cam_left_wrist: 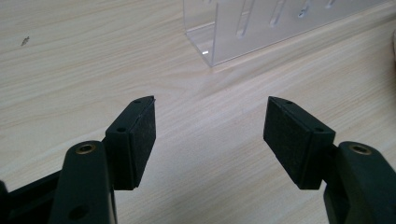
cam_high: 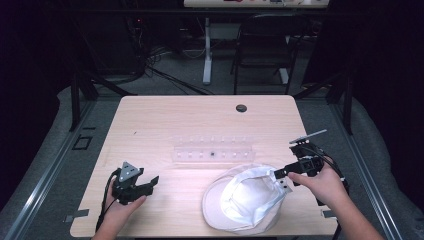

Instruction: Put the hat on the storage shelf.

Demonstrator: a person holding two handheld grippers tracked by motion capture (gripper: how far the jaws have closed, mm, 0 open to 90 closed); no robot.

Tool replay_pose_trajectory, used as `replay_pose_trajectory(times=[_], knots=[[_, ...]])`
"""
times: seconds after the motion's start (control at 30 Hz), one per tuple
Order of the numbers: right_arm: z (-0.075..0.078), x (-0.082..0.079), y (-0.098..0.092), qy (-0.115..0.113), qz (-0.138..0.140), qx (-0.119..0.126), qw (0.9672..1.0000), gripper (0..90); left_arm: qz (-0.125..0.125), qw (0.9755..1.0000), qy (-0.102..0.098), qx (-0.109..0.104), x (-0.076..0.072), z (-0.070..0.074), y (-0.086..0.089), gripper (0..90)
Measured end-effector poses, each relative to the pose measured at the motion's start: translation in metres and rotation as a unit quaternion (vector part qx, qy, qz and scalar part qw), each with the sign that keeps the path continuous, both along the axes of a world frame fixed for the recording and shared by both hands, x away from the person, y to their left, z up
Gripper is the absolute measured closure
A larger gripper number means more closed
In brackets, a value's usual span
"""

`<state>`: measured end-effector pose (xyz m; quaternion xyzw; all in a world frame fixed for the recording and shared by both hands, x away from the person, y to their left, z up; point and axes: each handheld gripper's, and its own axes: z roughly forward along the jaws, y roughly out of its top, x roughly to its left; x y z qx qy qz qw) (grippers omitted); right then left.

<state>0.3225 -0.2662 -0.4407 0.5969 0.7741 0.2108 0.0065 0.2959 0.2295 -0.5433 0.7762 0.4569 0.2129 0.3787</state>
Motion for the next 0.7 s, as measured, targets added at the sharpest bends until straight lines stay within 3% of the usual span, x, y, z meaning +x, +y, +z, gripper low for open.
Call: replay_pose_trajectory(times=[0.27,0.4,0.7], knots=[[-0.006,0.002,0.000,0.017,-0.005,0.002,0.9998,39.3,0.001,1.0000,0.002,0.002,0.000,-0.001,-0.001,34.4],[-0.008,0.003,0.000,0.012,-0.014,0.008,0.9998,41.6,0.001,1.0000,0.002,0.002,0.000,-0.001,-0.001,34.4],[-0.011,0.004,0.001,0.038,-0.010,0.013,0.9991,41.6,0.003,1.0000,0.001,0.003,0.000,-0.002,0.001,34.4]])
